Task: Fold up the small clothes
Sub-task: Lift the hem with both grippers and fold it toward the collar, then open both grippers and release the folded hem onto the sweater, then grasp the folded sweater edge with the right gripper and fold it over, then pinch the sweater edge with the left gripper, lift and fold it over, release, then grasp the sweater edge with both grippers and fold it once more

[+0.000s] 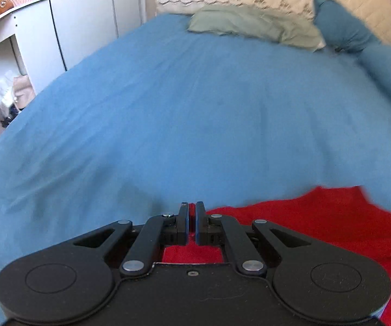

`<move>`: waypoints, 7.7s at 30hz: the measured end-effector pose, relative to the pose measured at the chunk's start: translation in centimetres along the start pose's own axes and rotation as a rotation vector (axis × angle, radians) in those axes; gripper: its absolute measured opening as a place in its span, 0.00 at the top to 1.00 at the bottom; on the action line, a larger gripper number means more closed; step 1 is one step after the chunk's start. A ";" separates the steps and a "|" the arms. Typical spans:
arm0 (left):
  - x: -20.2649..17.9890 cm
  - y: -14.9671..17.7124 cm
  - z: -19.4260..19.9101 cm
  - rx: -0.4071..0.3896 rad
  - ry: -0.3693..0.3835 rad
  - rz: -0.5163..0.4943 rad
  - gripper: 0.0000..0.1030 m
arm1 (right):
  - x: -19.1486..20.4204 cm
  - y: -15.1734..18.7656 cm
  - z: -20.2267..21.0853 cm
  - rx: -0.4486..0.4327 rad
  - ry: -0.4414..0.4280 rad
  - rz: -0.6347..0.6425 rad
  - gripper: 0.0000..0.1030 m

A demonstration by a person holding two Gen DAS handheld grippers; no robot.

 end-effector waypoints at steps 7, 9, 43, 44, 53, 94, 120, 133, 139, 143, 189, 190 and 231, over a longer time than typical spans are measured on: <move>-1.1 -2.5 -2.3 -0.036 -0.050 -0.056 0.96 | -1.2 -2.4 -4.5 -0.027 0.020 -0.001 0.81; -0.9 -3.2 -2.8 -0.026 -0.068 -0.053 0.90 | -1.0 -2.9 -5.5 -0.005 0.042 0.031 0.78; -7.7 13.7 8.5 0.073 0.099 -0.217 0.04 | -1.3 9.8 5.2 0.015 0.043 0.428 0.02; -8.5 13.7 9.0 0.078 0.103 -0.224 0.04 | -1.9 9.9 5.5 0.035 0.045 0.422 0.02; -13.8 14.0 5.2 0.100 0.136 -0.268 0.04 | -5.3 9.8 0.7 0.161 -0.026 0.342 0.15; 10.2 16.1 2.2 0.181 0.114 -0.127 0.05 | 35.2 21.9 -9.5 0.307 -0.039 0.810 0.42; -2.1 6.0 3.4 0.023 0.263 -0.411 0.47 | 12.9 19.6 0.4 0.175 0.039 0.426 0.09; 4.5 13.5 7.0 0.115 0.313 -0.636 0.91 | 13.7 19.7 0.6 0.196 -0.028 0.427 0.09; 9.0 17.9 3.1 0.254 0.254 -0.502 0.86 | 13.0 21.4 -0.8 0.273 -0.038 0.417 0.09; 10.4 17.1 5.5 0.189 0.290 -0.358 0.48 | 13.0 21.9 -0.6 0.290 -0.042 0.445 0.09; 3.2 3.1 -2.2 0.049 0.173 -0.361 0.95 | 15.3 18.4 -3.2 0.198 -0.026 0.479 0.08; 3.1 3.5 -2.6 0.054 0.166 -0.368 0.94 | 15.3 18.5 -3.4 0.204 -0.027 0.477 0.08; 2.6 9.4 6.0 0.113 0.431 -0.191 0.79 | 17.7 14.6 -0.5 0.179 -0.261 0.339 0.64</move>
Point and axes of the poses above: each gripper's, at about its wrist camera, not at the fingertips, and z roughly against the way its jaws point, x to its left, y to its underside, the point moved 7 cm from there along -z, roughly the way its jaws point, and after that the axes turned 14 degrees about x, right-handed, at the moved point
